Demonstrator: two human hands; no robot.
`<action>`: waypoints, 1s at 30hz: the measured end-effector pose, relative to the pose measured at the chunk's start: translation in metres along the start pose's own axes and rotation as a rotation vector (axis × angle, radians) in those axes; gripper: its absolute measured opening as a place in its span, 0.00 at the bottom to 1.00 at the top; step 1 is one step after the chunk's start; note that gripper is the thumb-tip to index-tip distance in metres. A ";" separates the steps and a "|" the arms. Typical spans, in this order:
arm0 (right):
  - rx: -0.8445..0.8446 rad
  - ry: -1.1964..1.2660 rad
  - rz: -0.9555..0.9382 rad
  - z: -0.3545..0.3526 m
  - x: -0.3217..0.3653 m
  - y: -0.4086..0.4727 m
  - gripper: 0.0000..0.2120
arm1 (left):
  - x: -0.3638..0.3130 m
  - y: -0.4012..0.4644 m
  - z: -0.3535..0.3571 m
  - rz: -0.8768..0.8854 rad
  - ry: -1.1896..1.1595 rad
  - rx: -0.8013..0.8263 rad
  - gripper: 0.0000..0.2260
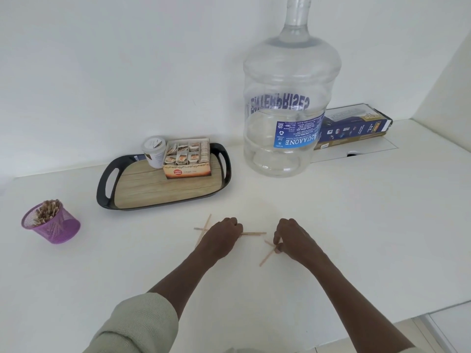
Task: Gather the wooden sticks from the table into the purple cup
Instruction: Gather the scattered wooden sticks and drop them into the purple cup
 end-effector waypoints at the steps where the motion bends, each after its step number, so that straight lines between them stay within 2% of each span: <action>1: -0.010 -0.031 -0.033 -0.001 0.002 -0.001 0.06 | -0.001 0.000 0.000 0.004 0.023 0.002 0.06; 5: 0.040 -0.150 -0.130 -0.005 0.006 0.001 0.05 | -0.006 0.001 -0.004 0.007 0.036 0.017 0.07; 9: 0.109 -0.193 -0.159 -0.006 0.005 0.006 0.06 | 0.003 0.004 -0.005 -0.028 -0.123 -0.001 0.06; 12: 0.153 -0.151 -0.125 -0.007 0.004 0.008 0.06 | 0.013 -0.004 -0.008 -0.104 -0.320 -0.129 0.12; 14: 0.171 -0.098 -0.108 -0.011 0.006 0.011 0.02 | 0.025 -0.014 -0.013 -0.182 -0.403 -0.268 0.10; 16: 0.175 -0.039 -0.123 -0.017 0.014 0.016 0.05 | 0.041 -0.026 -0.015 -0.253 -0.399 -0.379 0.08; 19: 0.117 0.024 -0.170 -0.025 0.033 0.025 0.06 | 0.066 -0.041 -0.016 -0.343 -0.373 -0.435 0.10; 22: 0.042 0.042 -0.230 -0.021 0.053 0.038 0.04 | 0.081 -0.050 -0.012 -0.399 -0.381 -0.393 0.11; 24: 0.026 -0.001 -0.237 -0.011 0.062 0.046 0.09 | 0.083 -0.053 -0.011 -0.395 -0.400 -0.310 0.12; 27: 0.049 -0.075 -0.248 0.005 0.070 0.052 0.11 | 0.083 -0.055 -0.006 -0.327 -0.404 -0.164 0.18; 30: 0.101 -0.131 -0.235 0.015 0.076 0.049 0.13 | 0.084 -0.057 -0.003 -0.301 -0.436 -0.100 0.22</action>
Point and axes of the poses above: each hand's wrist, its own y-axis towards the middle knuckle, its own z-axis out of the palm, x = y × z, the point moved 4 cm from there along y, towards the middle knuckle, and after that the axes turned 2 degrees about y, right-handed, at the moved point
